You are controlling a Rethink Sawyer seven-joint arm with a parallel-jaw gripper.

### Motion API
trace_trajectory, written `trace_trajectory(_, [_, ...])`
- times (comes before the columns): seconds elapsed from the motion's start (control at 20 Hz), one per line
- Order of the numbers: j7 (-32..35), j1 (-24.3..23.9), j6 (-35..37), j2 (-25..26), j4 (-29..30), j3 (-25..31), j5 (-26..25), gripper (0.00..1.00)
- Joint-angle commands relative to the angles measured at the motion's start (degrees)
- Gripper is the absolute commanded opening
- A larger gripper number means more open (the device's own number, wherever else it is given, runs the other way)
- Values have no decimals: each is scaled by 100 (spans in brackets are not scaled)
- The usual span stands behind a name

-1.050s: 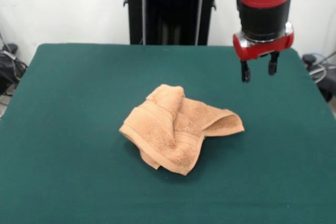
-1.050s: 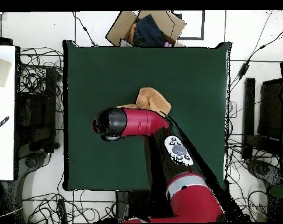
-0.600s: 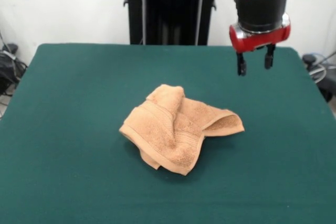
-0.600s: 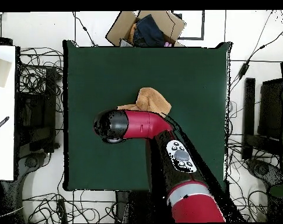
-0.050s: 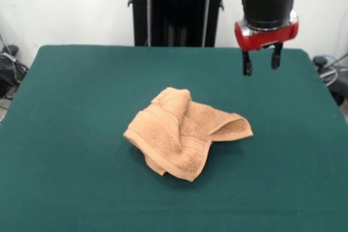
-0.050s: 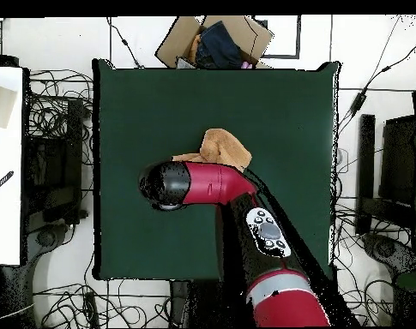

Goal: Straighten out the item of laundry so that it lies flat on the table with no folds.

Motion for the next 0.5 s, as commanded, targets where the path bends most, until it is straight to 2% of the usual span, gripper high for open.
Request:
trace_trajectory(0.05, [376, 83, 459, 459, -402, -24, -239, 100])
trace_trajectory(0.5, [224, 85, 419, 841, -829, 81, -260, 100])
